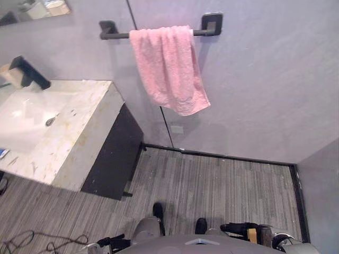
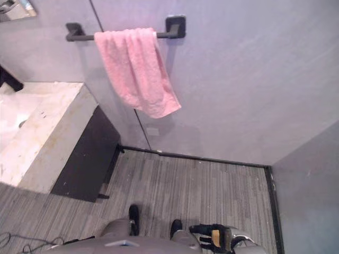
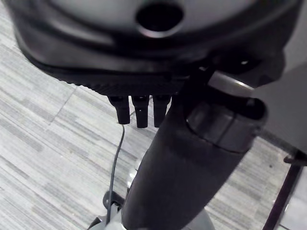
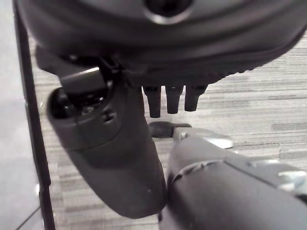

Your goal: Organize the bathroom.

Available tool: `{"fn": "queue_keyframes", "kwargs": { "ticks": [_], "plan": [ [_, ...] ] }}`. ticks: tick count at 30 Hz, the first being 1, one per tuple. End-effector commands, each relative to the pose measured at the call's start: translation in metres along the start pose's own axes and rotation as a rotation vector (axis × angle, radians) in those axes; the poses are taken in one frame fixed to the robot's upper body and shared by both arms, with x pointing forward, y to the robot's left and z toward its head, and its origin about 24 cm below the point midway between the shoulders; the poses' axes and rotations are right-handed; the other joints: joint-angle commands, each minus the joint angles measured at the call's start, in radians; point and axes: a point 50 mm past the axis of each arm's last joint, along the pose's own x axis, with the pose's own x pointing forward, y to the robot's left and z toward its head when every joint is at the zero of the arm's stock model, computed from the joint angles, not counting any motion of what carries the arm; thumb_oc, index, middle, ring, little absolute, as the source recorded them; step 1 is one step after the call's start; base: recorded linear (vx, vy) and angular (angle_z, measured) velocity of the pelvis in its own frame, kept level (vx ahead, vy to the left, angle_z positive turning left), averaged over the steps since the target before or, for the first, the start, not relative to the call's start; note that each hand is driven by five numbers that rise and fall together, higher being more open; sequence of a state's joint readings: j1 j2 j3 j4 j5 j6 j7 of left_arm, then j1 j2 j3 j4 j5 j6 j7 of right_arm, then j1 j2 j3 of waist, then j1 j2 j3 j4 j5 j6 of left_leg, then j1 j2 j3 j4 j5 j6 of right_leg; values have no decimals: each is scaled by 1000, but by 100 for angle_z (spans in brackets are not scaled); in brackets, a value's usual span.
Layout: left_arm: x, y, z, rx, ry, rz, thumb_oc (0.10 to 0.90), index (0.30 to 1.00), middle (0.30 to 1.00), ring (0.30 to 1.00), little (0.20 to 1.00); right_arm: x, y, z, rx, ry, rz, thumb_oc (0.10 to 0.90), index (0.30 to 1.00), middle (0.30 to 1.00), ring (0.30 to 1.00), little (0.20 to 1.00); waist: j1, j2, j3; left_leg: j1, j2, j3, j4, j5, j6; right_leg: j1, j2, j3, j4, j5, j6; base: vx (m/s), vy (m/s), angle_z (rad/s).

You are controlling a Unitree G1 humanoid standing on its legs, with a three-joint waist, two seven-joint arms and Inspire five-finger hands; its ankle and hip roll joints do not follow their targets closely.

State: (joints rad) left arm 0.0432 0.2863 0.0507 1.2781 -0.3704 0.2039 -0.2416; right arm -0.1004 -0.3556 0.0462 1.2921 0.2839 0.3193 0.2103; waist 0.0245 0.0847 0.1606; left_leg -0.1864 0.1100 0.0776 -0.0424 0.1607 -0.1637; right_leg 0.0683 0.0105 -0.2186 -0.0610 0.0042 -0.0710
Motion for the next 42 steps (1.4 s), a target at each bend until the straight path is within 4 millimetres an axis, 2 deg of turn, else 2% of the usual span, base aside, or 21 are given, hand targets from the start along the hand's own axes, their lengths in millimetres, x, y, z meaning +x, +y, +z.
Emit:
{"fn": "queue_keyframes", "kwargs": {
  "ticks": [1, 5, 10, 11, 12, 14, 17, 19, 20, 23, 25, 28, 36, 37, 38, 40, 42],
  "plan": [
    [-7, 19, 16, 67, -17, 57, 800, 900, 900, 900, 900, -3, -19, -22, 29, 77, -46, 800, 900, 900, 900, 900, 0, 3, 56, 58, -46, 3, 190, -101, 71, -50, -117, 61, 145, -94, 133, 161, 53, -58],
    [-8, 20, 20, 119, -23, 60, 800, 900, 900, 900, 900, -3, -24, -28, 43, 72, -47, 800, 900, 900, 900, 900, -4, 17, 65, 55, -61, -17, 189, -89, 61, -42, -123, 59, 144, -93, 133, 89, 41, -3],
    [-10, 16, 33, 207, -83, 48, 800, 900, 900, 900, 900, -5, -30, -24, 53, 41, -69, 800, 900, 900, 900, 900, -14, 39, 76, 55, -62, -23, 134, -83, 58, -57, -124, 78, 143, -93, 137, 37, 52, -2],
    [-13, 16, 49, 248, -182, 55, 800, 900, 900, 900, 900, -6, -34, -25, 63, 27, -85, 800, 900, 900, 900, 900, -21, 48, 78, 50, -55, -15, 121, -77, 57, -61, -124, 86, 137, -94, 138, 26, 23, -11],
    [-13, 16, 49, 248, -182, 55, 800, 900, 900, 900, 900, -6, -34, -25, 63, 27, -85, 800, 900, 900, 900, 900, -21, 48, 78, 50, -55, -15, 121, -77, 57, -61, -124, 86, 137, -94, 138, 18, 19, -9],
    [-30, 14, 93, 365, -343, 41, 800, 900, 900, 900, 900, -10, -45, -21, 81, 2, -115, 800, 900, 900, 900, 900, -23, 61, 85, 31, -50, -14, 150, -72, 55, -74, -128, 90, 144, -99, 136, -8, 4, -3],
    [-34, 15, 99, 386, -369, 41, 800, 900, 900, 900, 900, -11, -47, -21, 85, -3, -119, 800, 900, 900, 900, 900, -22, 65, 87, 26, -50, -16, 159, -65, 53, -74, -128, 91, 145, -100, 135, -2, 3, -17],
    [-46, 17, 115, 414, -458, 39, 800, 900, 900, 900, 900, -14, -53, -20, 100, -21, -134, 800, 900, 900, 900, 900, -21, 73, 92, 17, -47, -20, 177, -48, 49, -67, -127, 91, 145, -103, 131, 45, -12, -11],
    [-59, 18, 130, 386, -545, 1, 800, 900, 900, 900, 900, -14, -56, -23, 117, -29, -147, 800, 900, 900, 900, 900, -19, 73, 90, 19, -45, -20, 184, -41, 49, -54, -127, 91, 140, -104, 130, 74, -21, -6],
    [-78, 17, 150, 375, -661, -37, 800, 900, 900, 900, 900, -15, -58, -27, 143, -40, -159, 800, 900, 900, 900, 900, -13, 69, 84, 23, -41, -21, 189, -37, 51, -43, -125, 88, 137, -105, 129, 58, -30, 2],
    [-84, 17, 156, 379, -693, -47, 800, 900, 900, 900, 900, -15, -59, -27, 151, -44, -162, 800, 900, 900, 900, 900, -11, 67, 82, 23, -40, -23, 192, -37, 51, -40, -125, 87, 137, -105, 128, 36, -40, 2],
    [-114, 15, 182, 398, -835, -66, 800, 900, 900, 900, 900, -15, -60, -29, 171, -68, -169, 800, 900, 900, 900, 900, 0, 53, 72, 23, -30, -28, 196, -27, 48, -25, -115, 82, 130, -106, 124, 55, -88, 2],
    [-158, 11, 213, 392, -1044, -94, 800, 900, 900, 900, 900, -16, -61, -26, 196, -134, -185, 800, 900, 900, 900, 900, 12, 27, 61, 33, -14, -33, 188, -14, 42, -4, -103, 74, 125, -106, 120, 47, -64, 10],
    [-171, 8, 219, 413, -1094, -97, 800, 900, 900, 900, 900, -17, -62, -18, 204, -185, -195, 800, 900, 900, 900, 900, 14, 20, 61, 33, -10, -34, 189, -13, 41, 0, -101, 73, 125, -106, 119, 46, -88, 6],
    [-187, 4, 225, 446, -1170, -93, 800, 900, 900, 900, 900, -22, -61, 1, 210, -301, -220, 800, 900, 900, 900, 900, 14, 11, 62, 35, -6, -37, 189, -13, 40, 3, -98, 72, 126, -105, 117, 42, -98, 11],
    [-204, 2, 229, 481, -1240, -82, 800, 900, 900, 900, 900, -30, -58, 26, 218, -424, -237, 800, 900, 900, 900, 900, 11, 1, 63, 36, -1, -38, 190, -12, 40, 4, -95, 72, 126, -103, 116, 22, -82, 10],
    [-223, 1, 235, 515, -1334, -61, 800, 900, 900, 900, 900, -47, -56, 57, 203, -586, -248, 800, 900, 900, 900, 900, 5, -9, 63, 33, 6, -38, 192, -10, 38, 3, -90, 74, 124, -100, 114, 9, -69, 4]
  ]
}}
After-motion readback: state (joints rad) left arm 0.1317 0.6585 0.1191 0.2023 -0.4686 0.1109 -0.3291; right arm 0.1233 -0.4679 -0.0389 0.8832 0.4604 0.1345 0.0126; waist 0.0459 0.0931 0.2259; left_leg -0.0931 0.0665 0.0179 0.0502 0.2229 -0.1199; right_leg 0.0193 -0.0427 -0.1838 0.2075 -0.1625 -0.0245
